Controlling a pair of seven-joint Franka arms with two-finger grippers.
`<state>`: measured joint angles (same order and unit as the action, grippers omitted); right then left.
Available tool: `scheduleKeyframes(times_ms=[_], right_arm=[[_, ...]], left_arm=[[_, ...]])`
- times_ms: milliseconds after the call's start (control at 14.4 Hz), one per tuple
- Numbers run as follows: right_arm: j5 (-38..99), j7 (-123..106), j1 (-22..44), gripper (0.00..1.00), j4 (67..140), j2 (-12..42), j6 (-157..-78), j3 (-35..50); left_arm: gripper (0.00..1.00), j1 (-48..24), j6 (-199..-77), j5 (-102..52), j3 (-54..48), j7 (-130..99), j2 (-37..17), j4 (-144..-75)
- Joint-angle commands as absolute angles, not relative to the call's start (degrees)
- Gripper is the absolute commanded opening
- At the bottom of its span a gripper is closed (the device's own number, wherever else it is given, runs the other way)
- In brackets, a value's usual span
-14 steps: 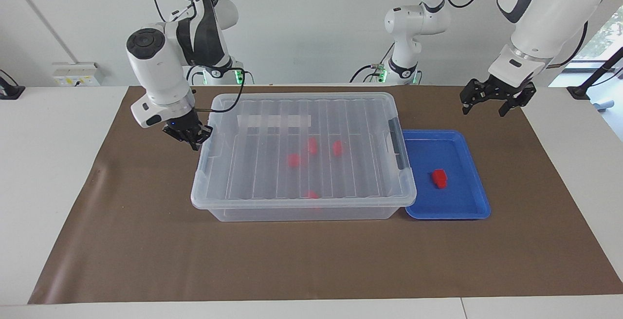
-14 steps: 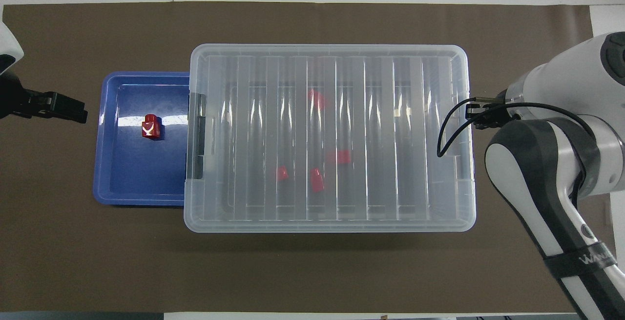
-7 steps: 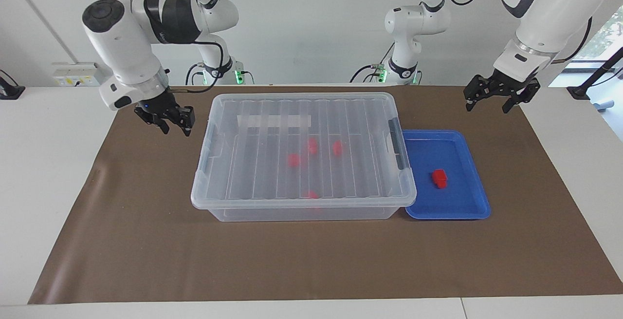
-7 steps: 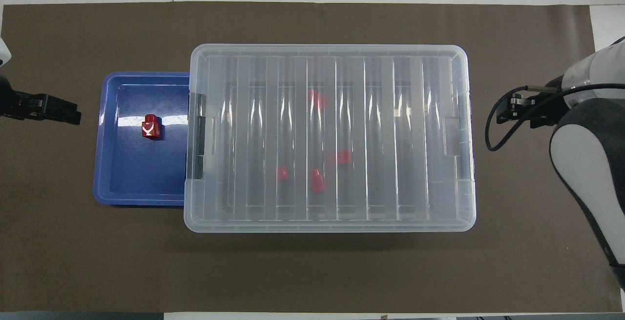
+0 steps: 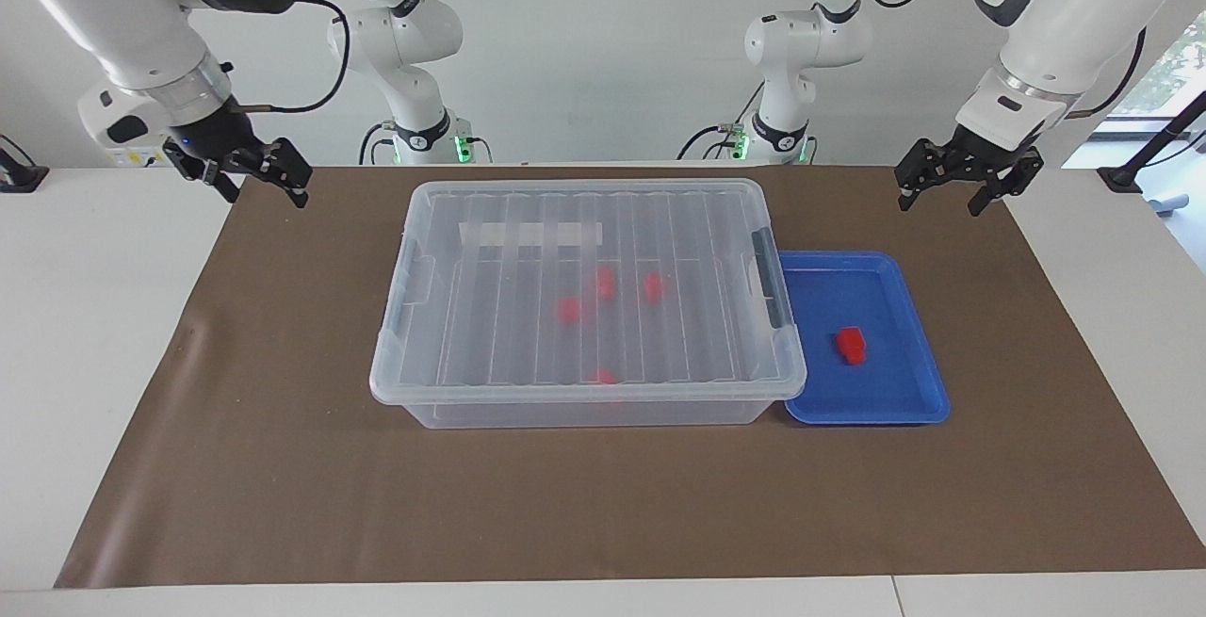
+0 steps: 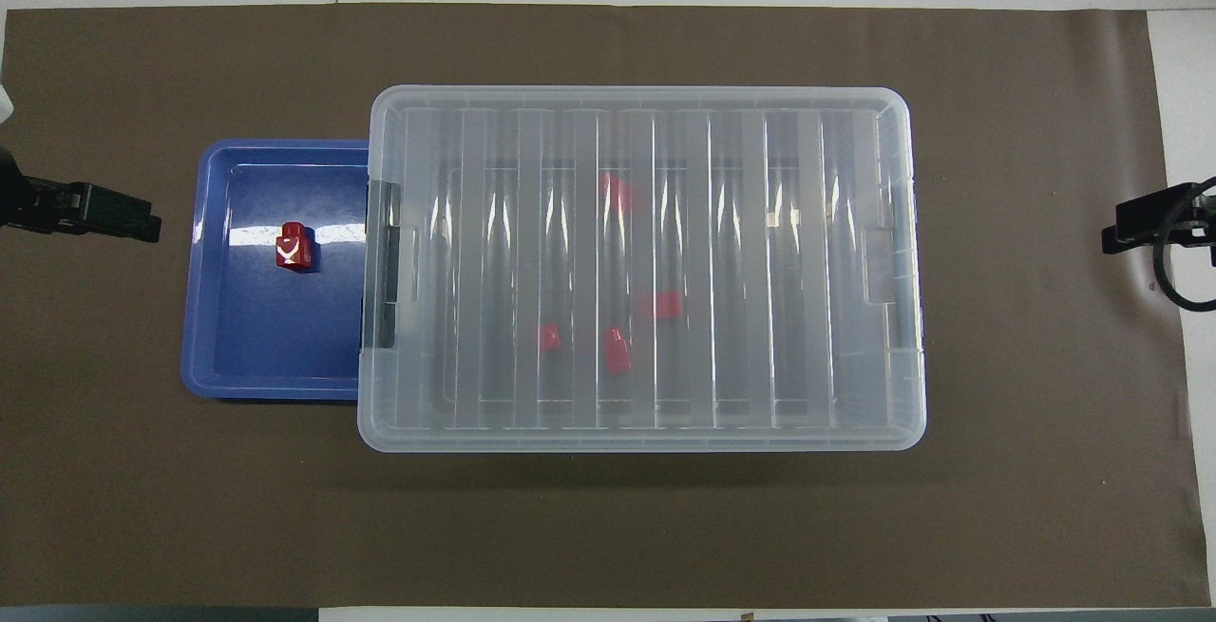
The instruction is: Place red block in blue tray from box
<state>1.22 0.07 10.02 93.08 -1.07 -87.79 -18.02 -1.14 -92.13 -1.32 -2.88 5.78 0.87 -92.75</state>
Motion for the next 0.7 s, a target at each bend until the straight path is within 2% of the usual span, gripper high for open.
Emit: scheduleKeyframes(times_ms=[0,418,627], right_arm=[[2.28,-1.14,8.70,1.00,93.87,-1.49,-89.46,-17.05],[1.58,-1.85,8.70,1.00,93.16,-1.14,-89.91,-15.48],[1.58,-1.41,8.88,1.00,93.60,-2.80,-89.21,-14.06]], left_arm=[[1.00,-0.61,-91.06,-2.55,-3.16,6.68,2.37,-93.78],[1.00,-0.97,-87.63,-2.11,-3.34,6.42,1.49,-91.32],[1.00,-1.05,-87.10,-1.85,-3.34,6.33,1.49,-91.32]])
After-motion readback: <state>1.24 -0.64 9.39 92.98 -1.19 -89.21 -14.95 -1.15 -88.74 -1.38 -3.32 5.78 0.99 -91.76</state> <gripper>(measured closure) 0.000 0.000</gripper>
